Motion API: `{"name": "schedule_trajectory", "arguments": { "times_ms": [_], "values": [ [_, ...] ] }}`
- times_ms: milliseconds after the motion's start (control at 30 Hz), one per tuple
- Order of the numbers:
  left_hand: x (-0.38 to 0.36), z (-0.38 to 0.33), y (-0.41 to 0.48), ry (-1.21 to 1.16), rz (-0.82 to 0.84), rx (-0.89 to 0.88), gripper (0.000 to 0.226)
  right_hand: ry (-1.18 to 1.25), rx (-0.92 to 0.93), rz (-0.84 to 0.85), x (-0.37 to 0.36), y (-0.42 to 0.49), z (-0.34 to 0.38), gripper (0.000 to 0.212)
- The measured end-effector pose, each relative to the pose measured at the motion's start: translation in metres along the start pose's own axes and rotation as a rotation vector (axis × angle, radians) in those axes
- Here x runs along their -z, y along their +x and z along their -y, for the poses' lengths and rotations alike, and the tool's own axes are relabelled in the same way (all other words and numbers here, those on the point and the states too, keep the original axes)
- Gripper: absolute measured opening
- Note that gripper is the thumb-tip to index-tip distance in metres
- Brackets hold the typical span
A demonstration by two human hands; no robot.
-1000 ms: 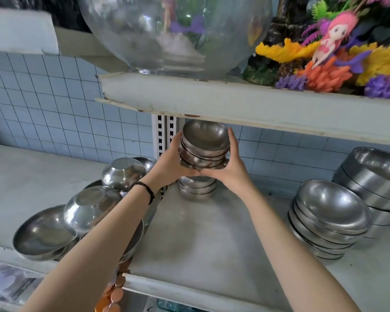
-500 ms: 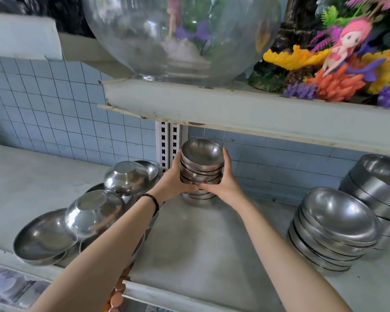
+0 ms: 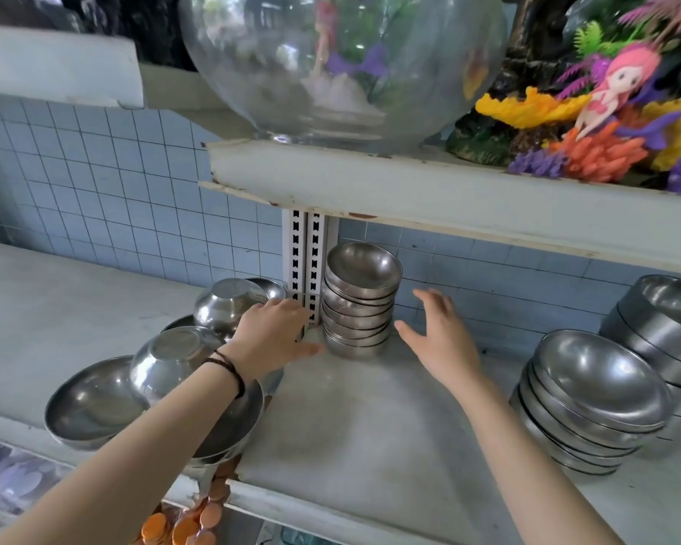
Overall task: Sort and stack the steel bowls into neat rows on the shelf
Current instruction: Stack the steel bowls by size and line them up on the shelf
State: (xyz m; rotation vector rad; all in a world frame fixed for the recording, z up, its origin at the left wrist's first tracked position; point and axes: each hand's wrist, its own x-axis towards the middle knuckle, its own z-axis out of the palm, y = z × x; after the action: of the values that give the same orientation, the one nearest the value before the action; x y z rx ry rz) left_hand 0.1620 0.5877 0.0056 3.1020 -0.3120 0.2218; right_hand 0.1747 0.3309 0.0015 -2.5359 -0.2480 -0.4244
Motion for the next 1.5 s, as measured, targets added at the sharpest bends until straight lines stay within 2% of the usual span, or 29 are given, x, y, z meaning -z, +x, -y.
{"name": "schedule_trajectory", "arguments": {
  "times_ms": [67,200,467,633,767,1033,1167,1367,1500],
  "values": [
    [0.005,0.004,-0.016,0.108,-0.021,-0.058,0.062,-0.246,0.030,0.061,0.007,-0.010,0.003,0.052],
    [0.016,0.010,-0.048,0.172,-0.104,-0.102,0.064,-0.429,0.074,0.199,0.016,-0.033,0.019,0.053],
    [0.034,0.031,-0.113,0.120,-0.208,-0.195,0.073,-0.556,0.121,0.260,0.008,-0.088,0.076,0.063],
    [0.040,0.051,-0.160,0.079,-0.161,-0.236,0.075,-0.471,0.106,0.256,0.001,-0.133,0.124,0.070],
    [0.045,0.072,-0.194,0.031,-0.210,-0.232,0.068,-0.429,0.094,0.244,-0.008,-0.161,0.158,0.073],
    [0.041,0.109,-0.249,-0.067,-0.267,-0.074,0.073,-0.161,0.131,0.191,-0.033,-0.194,0.201,0.071],
    [0.035,0.115,-0.257,-0.107,-0.299,0.006,0.069,-0.039,0.177,0.194,-0.046,-0.191,0.214,0.072],
    [0.023,0.117,-0.250,-0.184,-0.251,0.105,0.089,0.079,0.194,0.175,-0.066,-0.183,0.226,0.073],
    [0.015,0.127,-0.233,-0.334,-0.269,0.112,0.084,0.160,0.173,0.144,-0.078,-0.167,0.230,0.077]
  ]
}}
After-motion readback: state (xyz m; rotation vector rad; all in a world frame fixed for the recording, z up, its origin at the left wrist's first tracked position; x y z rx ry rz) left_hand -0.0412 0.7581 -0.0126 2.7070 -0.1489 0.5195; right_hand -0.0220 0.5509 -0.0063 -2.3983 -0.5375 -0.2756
